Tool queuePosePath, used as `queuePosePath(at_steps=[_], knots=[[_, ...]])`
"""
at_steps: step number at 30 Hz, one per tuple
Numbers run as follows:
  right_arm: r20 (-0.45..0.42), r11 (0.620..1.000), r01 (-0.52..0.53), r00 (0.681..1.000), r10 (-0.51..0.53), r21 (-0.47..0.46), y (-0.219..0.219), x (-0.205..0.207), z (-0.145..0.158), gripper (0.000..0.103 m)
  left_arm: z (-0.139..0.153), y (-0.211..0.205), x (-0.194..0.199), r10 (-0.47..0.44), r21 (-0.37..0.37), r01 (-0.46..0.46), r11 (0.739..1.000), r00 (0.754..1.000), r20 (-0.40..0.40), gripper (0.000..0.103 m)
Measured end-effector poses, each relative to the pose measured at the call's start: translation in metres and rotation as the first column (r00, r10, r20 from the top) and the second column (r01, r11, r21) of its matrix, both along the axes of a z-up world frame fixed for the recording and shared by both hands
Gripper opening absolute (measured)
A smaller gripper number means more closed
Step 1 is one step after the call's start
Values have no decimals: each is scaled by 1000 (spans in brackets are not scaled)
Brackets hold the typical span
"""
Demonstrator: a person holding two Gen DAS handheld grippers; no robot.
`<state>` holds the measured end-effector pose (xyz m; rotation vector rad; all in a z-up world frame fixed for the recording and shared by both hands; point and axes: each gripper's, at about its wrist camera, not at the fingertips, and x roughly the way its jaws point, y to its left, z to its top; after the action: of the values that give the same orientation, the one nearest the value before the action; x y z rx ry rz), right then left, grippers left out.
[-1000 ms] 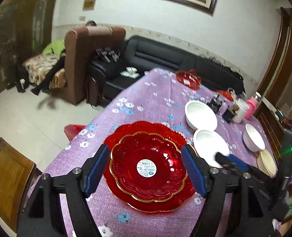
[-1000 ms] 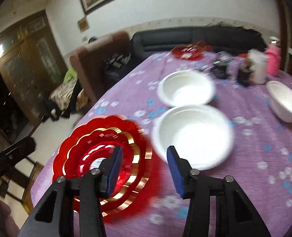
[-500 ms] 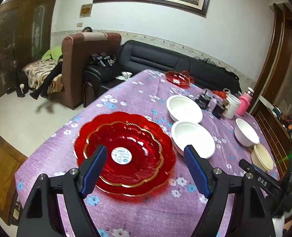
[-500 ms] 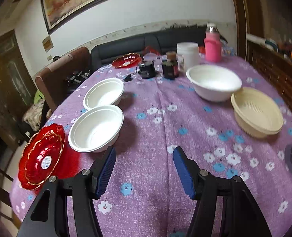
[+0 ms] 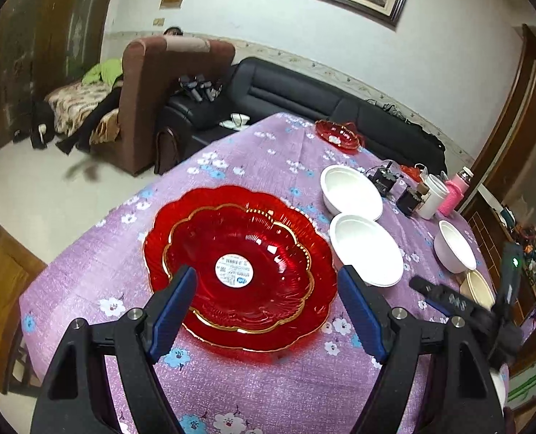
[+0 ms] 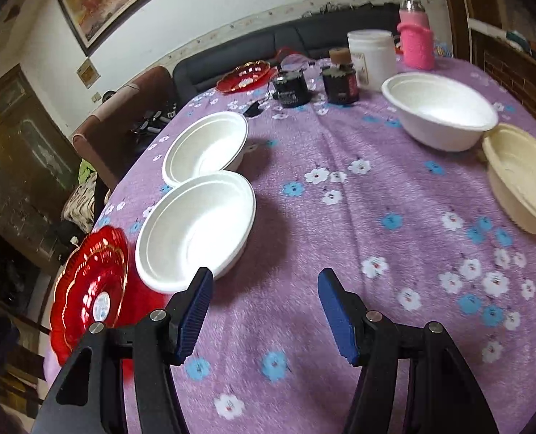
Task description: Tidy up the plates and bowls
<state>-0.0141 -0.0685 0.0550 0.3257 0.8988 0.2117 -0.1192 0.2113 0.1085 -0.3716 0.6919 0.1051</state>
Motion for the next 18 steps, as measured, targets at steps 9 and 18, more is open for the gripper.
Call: queuePosePath(at_steps=[9,18], knots=[[-155,997,23,988,-12,67,28,56,-33,19,-7,13,1,2,0,-2,1000,1000,-12,79],[-149,997,51,988,-41,61,-13,33,-19,12,-6,-4,5,-39,12,39,999,999,-18,79]])
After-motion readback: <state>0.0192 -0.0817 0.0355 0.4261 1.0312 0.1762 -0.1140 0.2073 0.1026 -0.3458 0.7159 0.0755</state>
